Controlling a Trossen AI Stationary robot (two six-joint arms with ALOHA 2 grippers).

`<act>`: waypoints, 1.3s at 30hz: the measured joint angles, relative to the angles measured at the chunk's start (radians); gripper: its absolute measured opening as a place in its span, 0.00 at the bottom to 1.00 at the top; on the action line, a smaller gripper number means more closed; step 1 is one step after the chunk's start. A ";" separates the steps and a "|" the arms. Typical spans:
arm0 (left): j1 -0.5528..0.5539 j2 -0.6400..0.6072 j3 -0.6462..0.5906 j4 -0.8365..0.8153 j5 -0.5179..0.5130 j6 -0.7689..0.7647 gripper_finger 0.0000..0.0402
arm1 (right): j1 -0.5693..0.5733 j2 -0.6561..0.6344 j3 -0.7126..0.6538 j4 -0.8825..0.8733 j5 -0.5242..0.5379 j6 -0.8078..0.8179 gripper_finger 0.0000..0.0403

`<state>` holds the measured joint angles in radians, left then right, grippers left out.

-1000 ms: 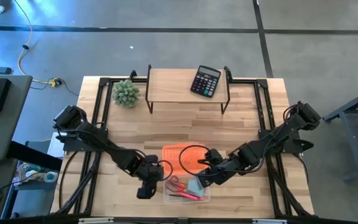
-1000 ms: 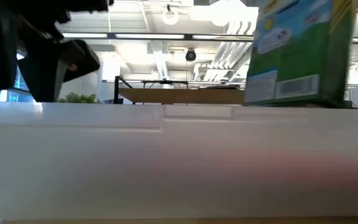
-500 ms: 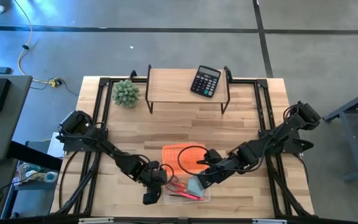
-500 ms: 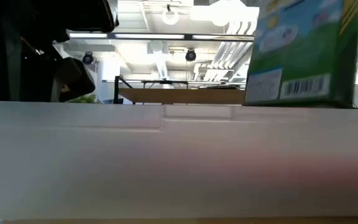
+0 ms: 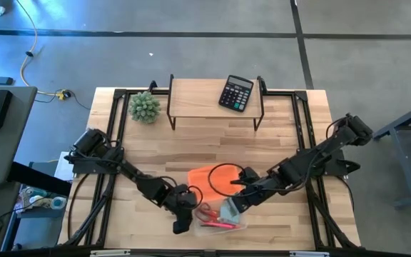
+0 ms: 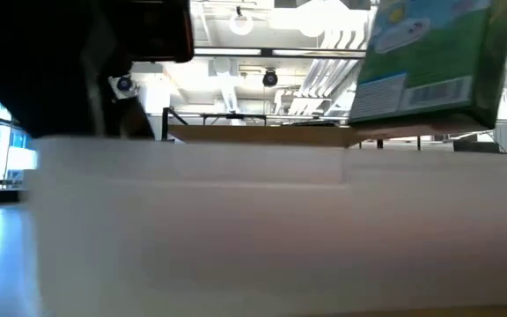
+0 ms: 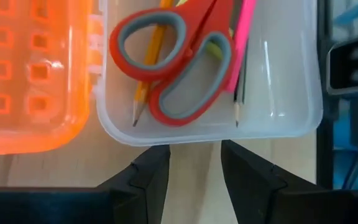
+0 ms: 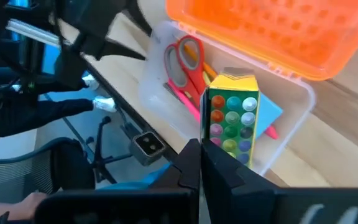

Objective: Pack school essentials
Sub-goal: Put the crayon box into the orange supply box

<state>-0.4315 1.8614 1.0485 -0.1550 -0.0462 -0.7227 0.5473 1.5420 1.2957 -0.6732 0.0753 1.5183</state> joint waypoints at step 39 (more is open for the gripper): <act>0.098 -0.298 0.000 -0.210 0.067 0.104 0.33 | -0.004 0.131 0.312 -0.600 -0.131 0.176 0.00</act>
<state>-0.3332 1.5635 1.0489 -0.3645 0.0204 -0.6190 0.5434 1.6730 1.6081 -1.2732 -0.0560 1.6943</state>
